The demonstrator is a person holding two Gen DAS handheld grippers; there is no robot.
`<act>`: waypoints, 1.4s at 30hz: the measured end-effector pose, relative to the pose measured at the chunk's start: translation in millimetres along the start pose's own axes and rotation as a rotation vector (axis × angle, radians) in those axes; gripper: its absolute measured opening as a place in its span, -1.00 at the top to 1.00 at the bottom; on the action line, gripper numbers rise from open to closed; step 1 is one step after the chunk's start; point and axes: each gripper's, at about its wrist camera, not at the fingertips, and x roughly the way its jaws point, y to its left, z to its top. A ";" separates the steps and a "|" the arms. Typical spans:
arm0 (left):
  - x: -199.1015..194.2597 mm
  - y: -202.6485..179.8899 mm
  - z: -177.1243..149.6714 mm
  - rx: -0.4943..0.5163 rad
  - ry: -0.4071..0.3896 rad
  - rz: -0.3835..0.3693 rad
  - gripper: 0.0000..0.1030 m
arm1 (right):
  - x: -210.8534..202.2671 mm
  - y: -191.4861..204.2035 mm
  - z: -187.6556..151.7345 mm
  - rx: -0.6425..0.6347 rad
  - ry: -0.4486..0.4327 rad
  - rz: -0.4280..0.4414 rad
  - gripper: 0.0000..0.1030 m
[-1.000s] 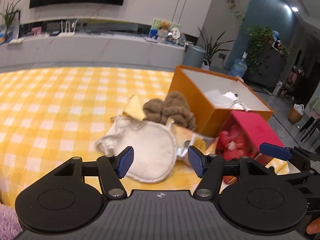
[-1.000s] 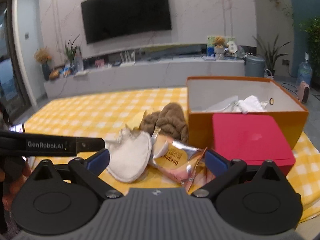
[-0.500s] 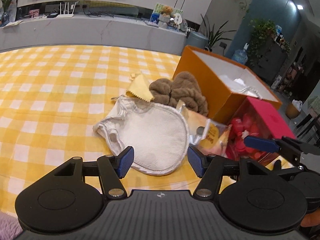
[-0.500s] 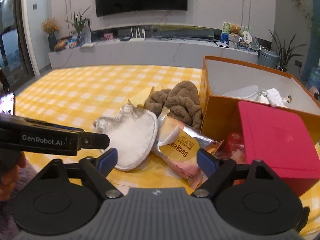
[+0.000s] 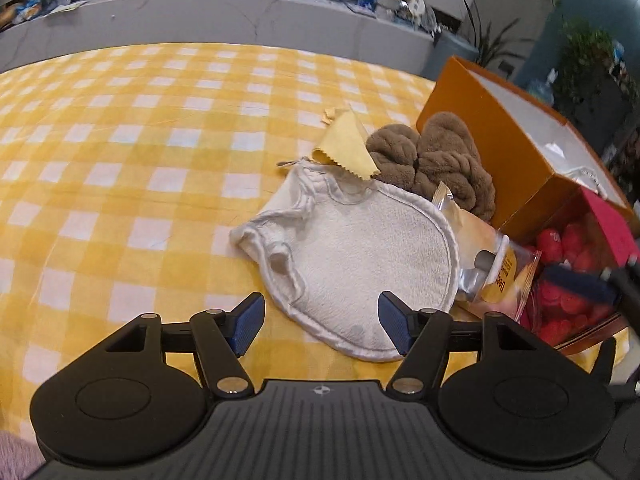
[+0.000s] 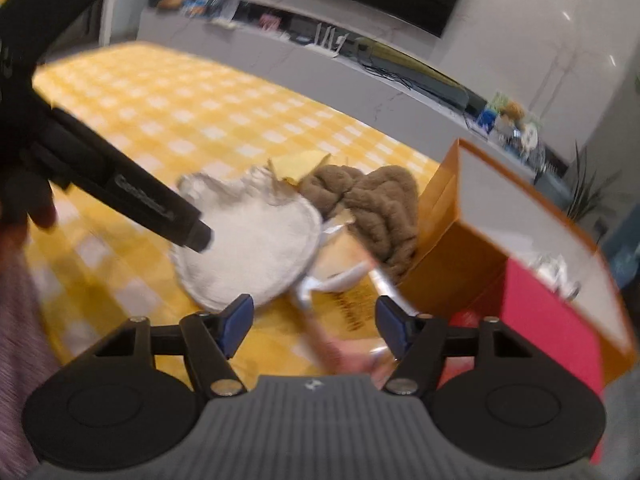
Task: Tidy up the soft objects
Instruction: 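Move both tools back from the orange box toward the remaining pile, then grasp the white terry mitt with the left tool while the right tool grasps the snack bag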
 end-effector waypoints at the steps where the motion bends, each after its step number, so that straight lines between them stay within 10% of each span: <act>1: 2.5 -1.2 2.7 0.006 0.006 0.001 -0.54 | 4.4 -2.1 2.8 -0.046 0.024 -0.005 -0.53; 18: 24.0 5.2 3.1 -0.090 -0.054 0.003 -0.60 | 62.4 2.6 4.6 -0.119 0.130 -0.099 -0.61; 33: 21.0 3.7 -0.9 -0.063 -0.078 0.026 0.84 | 46.1 -5.8 -3.5 0.030 0.086 0.004 -0.06; 42: -35.7 -5.6 -22.7 0.007 -0.081 0.010 0.90 | 10.3 -1.2 -21.5 0.215 0.142 0.149 -0.02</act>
